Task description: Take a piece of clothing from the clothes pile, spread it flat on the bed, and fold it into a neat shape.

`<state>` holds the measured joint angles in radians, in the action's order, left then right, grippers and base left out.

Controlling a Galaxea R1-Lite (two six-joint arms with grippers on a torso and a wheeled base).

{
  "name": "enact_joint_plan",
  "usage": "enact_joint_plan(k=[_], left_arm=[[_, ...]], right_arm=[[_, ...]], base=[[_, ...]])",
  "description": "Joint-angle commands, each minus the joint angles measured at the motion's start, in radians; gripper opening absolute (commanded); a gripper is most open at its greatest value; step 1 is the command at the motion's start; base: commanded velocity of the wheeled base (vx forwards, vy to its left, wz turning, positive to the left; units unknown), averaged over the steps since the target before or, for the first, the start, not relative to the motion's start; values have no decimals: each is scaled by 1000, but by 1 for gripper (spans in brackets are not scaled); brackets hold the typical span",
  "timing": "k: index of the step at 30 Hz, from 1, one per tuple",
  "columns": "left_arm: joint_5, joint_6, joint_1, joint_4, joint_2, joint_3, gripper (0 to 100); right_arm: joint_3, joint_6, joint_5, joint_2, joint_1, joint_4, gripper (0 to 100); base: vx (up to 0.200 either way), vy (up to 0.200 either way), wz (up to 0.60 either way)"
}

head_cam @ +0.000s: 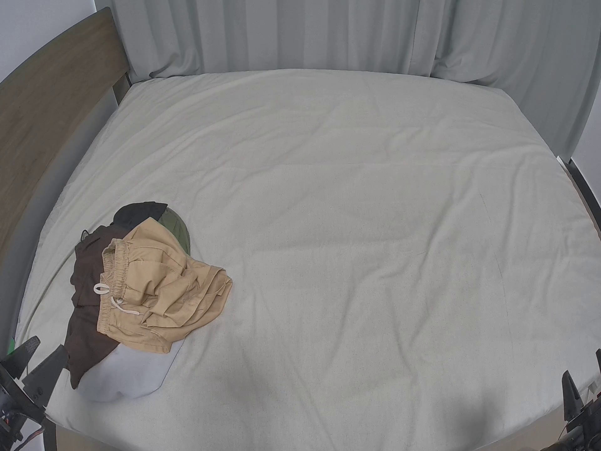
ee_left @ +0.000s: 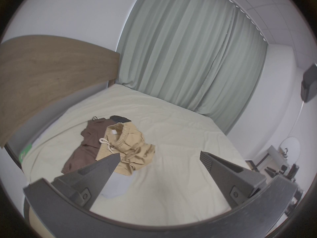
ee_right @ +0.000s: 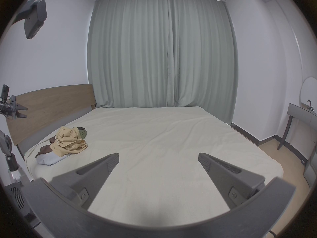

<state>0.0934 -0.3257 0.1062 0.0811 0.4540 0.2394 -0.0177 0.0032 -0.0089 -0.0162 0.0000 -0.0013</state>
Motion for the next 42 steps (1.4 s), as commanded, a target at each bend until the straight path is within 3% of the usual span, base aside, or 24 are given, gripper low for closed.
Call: enact_joint_plan(k=[1,9,16,20,25,30,33,42], left_arm=[[31,-33,7,2,78,35,100],[98,-47,3,29,173,41,100],[126,-47,-3,141,299,43,100],[189,-45,-8,236,396,43,100],[250,-44,-69,293,462,44,100],[427,-39,-247,404,598,58,100],[497,-39,-290,463,653,58,100],[519,-38,-327,556,776,63,100]], right_arm=[[18,0,0,7,0,-2,100],[18,0,-3,7,0,-2,100],[18,0,-3,7,0,0,100],[18,1,-3,7,0,-2,100],[18,1,-3,7,0,-2,100],[18,1,-3,5,0,-2,100],[18,1,-3,5,0,-2,100],[18,1,-3,5,0,-2,100]], base=[[0,0,0],[0,0,0],[0,0,0],[0,0,0],[0,0,0],[0,0,0],[0,0,0],[0,0,0]])
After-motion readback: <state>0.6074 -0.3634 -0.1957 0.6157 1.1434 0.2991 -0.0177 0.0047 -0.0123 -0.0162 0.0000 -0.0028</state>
